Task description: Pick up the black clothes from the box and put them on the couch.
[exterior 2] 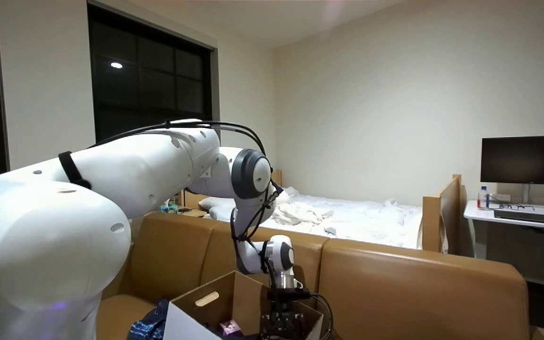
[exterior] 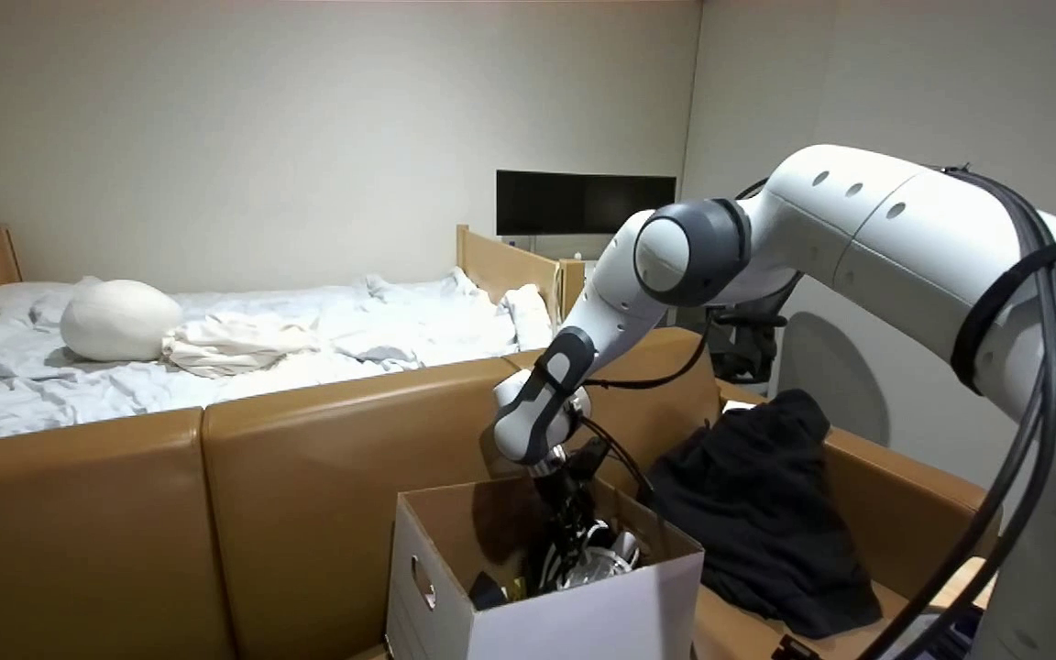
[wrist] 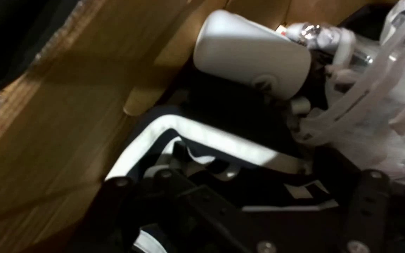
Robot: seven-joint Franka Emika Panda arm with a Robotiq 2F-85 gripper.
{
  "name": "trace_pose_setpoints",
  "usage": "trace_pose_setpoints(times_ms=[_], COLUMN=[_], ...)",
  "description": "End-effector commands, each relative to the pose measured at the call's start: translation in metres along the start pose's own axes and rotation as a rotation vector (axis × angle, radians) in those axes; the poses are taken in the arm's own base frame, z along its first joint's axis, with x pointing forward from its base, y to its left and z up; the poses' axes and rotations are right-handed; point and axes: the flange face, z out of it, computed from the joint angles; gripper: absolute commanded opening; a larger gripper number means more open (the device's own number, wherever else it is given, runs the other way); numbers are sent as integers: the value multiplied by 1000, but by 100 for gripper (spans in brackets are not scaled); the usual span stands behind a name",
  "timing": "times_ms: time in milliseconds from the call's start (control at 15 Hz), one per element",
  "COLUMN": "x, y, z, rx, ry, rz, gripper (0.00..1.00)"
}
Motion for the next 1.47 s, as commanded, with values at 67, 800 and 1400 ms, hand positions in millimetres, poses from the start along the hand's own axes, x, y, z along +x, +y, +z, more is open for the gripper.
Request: trace_pose_setpoints(times_ms=[67,800,1400], x=[12,-11,-92], y=[9,46,40], z=[0,-54,-188], rx=[69,30,-34], ry=[12,241,620], rz=[-13,162,450], gripper=[53,0,1])
